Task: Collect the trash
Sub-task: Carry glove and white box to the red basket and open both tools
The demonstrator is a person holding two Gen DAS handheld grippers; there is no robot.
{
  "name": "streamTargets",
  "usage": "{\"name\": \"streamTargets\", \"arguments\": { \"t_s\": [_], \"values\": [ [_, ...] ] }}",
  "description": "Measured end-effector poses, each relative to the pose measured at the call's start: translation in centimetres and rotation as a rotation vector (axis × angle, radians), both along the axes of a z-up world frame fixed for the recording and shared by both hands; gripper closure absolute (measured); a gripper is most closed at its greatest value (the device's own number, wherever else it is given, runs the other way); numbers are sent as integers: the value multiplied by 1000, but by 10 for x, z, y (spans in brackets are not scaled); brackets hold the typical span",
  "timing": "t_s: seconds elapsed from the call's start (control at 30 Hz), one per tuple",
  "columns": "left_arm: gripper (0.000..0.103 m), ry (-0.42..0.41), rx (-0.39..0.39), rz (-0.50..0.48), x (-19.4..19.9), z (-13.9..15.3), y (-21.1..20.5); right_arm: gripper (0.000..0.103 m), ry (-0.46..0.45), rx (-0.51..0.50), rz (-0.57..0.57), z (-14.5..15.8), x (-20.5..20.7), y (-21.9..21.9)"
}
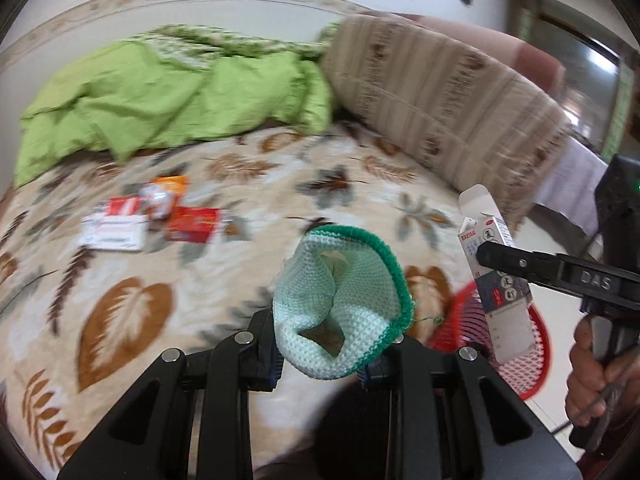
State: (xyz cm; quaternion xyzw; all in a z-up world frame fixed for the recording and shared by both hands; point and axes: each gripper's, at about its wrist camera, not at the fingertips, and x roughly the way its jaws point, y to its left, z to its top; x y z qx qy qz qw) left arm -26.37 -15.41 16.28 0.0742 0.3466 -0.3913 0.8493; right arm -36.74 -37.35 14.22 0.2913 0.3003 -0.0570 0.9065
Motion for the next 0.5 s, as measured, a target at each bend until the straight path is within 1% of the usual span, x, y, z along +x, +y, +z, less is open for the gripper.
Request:
{"name": "streamTargets", "arguments": {
  "t_s": [0.13,0.3,0.43,0.5],
  "values": [
    [77,53,-3,-106,-10,-1,-35,68,18,9,-109,-2,-34,-35],
    [77,127,11,-252,-30,-7,-89,68,52,0,-216,-9,-74,-70],
    [77,141,46,-338,-49,-14,-127,68,86,5,-276,-20,-98,-89],
    [71,161,66,-381,-59,-20,-143,67,102,6,-294,-25,-104,-95]
  ]
}}
